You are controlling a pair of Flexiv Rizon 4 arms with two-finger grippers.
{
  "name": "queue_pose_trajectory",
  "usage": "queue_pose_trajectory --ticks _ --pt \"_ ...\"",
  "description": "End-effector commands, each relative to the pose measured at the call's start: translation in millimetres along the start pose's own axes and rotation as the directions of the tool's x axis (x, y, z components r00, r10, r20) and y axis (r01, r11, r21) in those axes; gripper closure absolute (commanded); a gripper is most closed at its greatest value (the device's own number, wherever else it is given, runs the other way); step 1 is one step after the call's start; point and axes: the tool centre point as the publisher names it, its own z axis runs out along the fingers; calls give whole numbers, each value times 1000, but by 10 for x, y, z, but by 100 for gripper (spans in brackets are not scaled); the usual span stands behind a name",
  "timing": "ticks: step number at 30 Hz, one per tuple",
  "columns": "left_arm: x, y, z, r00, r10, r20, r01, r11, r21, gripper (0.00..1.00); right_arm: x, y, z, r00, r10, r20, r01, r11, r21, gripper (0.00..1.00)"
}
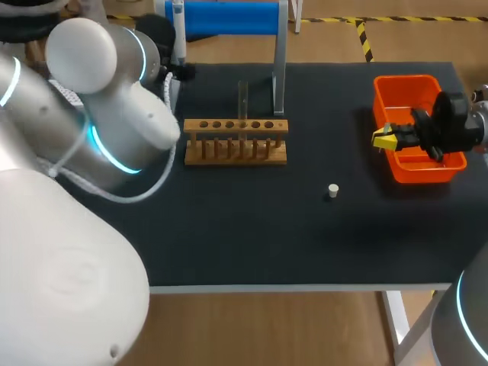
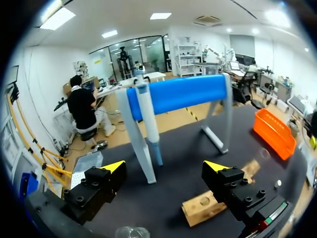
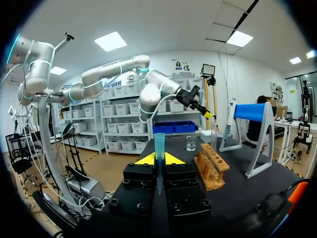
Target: Invert the test tube, pick up the pipette, mount the tip to pipette, aspirate from beaker and dispense into the tube, eject the tip, return the pipette, and cap with the stopper.
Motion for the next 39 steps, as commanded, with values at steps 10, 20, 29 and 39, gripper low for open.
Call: queue_pose_trajectory --ticks 10,20,29,39 --pt "-9 -87 341 996 -77 47 72 993 93 0 0 -3 -2 1000 0 0 0 1000 1 100" --pt "38 -214 415 992 -107 63 97 984 151 0 0 -3 -2 1000 0 0 0 1000 1 100" --pt "82 -370 492 987 -141 75 124 972 198 0 0 -3 -2 1000 0 0 0 1000 1 100" --pt "57 -506 631 981 -171 96 145 962 229 0 0 -3 -2 1000 0 0 0 1000 1 100"
